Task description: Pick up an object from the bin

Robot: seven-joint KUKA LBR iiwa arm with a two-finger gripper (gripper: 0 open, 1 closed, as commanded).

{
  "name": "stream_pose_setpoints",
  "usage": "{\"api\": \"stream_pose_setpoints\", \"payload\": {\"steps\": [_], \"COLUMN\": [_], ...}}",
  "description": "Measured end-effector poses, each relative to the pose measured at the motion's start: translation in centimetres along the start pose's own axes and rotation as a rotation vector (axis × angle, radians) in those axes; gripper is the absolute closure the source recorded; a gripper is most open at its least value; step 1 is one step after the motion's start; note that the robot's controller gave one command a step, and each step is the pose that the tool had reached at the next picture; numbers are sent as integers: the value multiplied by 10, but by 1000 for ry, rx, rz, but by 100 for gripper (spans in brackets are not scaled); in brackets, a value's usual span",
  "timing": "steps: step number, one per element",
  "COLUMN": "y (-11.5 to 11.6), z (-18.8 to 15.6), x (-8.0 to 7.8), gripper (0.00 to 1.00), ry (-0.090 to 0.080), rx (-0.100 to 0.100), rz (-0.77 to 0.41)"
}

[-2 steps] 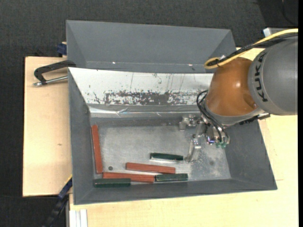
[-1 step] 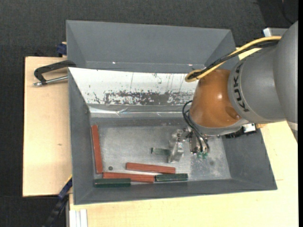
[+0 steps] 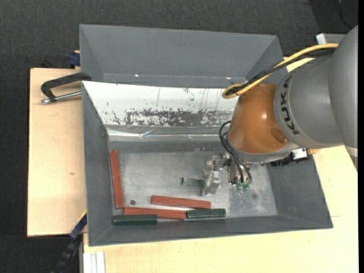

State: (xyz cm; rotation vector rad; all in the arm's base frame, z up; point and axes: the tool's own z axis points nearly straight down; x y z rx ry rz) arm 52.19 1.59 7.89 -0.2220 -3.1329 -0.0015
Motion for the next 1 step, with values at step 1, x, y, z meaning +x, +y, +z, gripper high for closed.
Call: {"api": "stream_pose_setpoints", "payload": {"steps": [1], "y": [-23], "z": [-130], "x": [-6], "gripper": [100], "ry": [-6], "rx": [0], "rz": [-14]}}
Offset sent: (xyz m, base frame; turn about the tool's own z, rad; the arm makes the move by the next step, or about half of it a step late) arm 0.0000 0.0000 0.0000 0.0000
